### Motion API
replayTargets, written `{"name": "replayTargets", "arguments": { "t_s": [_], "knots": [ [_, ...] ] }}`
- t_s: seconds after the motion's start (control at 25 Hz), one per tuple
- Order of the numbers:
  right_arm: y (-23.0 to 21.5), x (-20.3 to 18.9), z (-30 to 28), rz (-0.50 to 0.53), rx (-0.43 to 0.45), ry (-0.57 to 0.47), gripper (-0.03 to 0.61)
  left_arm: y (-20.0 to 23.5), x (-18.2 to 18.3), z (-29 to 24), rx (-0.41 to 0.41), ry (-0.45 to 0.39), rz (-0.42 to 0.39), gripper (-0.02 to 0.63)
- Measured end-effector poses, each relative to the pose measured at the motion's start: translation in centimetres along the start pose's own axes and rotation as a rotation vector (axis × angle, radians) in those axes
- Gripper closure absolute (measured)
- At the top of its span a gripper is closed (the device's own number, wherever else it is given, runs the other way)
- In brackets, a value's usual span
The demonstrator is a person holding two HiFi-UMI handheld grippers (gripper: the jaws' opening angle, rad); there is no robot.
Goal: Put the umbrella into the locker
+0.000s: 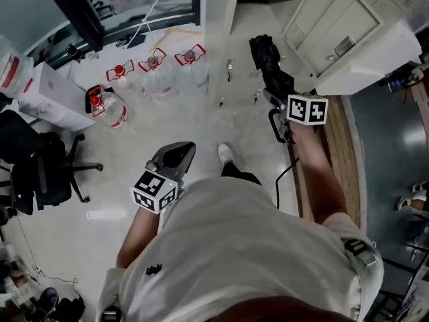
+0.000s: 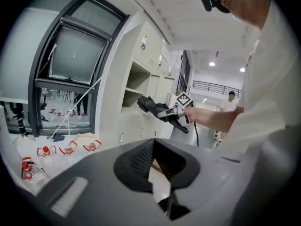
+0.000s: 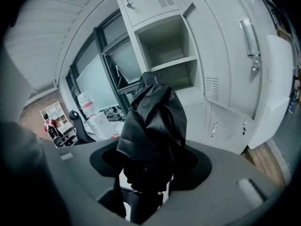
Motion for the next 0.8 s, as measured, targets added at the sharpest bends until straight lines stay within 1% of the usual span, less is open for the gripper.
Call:
{"name": "replayTargets", "arguments": {
  "t_s": [0.32,0.56,0.8],
  "knots": [
    [-5.3,8.4,-5.5,0.046,0.004,0.018,0.324,3.1,4.9,-5.2,0.053,-0.010,0.012,0.558],
    [-8.1,13.2,-9.7,0.076,-0.006,0.042,0.324,5.0,7.4,-8.2,0.079,0.008,0.027,0.558],
    [-10.6,16.8,-13.5,0.108,-0.006,0.063,0.324,6.3,9.1,-10.9,0.111,0.009,0.050,0.558]
  ]
}}
Point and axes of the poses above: the fingertips, and each gripper's own axes: z backward along the fingers, y to its left, x out of its top, the point moved 7 cm from there along z, backward along the fingers, and after that the axes turned 11 degrees about y, right-handed, at the moved point
